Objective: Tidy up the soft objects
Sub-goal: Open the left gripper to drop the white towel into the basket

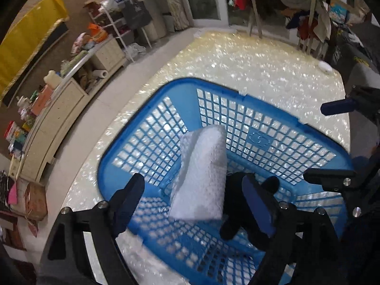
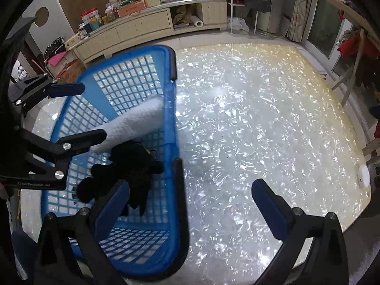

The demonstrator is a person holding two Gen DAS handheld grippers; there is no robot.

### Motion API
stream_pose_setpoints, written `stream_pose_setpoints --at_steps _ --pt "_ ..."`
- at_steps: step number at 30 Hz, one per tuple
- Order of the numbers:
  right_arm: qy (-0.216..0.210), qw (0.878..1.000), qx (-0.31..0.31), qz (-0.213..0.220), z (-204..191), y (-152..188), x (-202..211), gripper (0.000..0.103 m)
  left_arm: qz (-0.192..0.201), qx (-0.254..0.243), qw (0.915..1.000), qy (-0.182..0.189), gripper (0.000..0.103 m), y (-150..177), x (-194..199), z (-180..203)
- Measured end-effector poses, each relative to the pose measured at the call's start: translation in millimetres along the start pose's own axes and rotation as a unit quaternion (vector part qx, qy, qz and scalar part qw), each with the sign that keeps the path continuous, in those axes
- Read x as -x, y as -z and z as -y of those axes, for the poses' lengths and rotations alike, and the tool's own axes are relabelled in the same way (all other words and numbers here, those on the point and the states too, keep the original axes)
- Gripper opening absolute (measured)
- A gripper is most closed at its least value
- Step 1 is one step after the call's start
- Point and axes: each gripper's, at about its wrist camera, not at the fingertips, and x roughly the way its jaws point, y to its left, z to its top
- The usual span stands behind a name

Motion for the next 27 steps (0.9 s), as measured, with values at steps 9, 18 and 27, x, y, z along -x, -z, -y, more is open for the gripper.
stream_pose_setpoints --at_steps 9,18,27 --pt "-0.006 0.999 0.01 0.036 -26.6 17.3 53.5 0.103 0.028 0.056 0.9974 -0.036 0.103 43.1 80.0 5.1" --pt "-0.029 0.997 0.049 0.054 -81.2 38.8 81.3 0.103 0.037 0.105 0.992 -0.059 0.103 104.4 144.5 1.1" --pt "-0.053 0.993 0.087 0.064 -125.2 54.4 87.7 0.103 0.034 0.158 0.9853 -0.056 0.103 169.3 179.1 0.6"
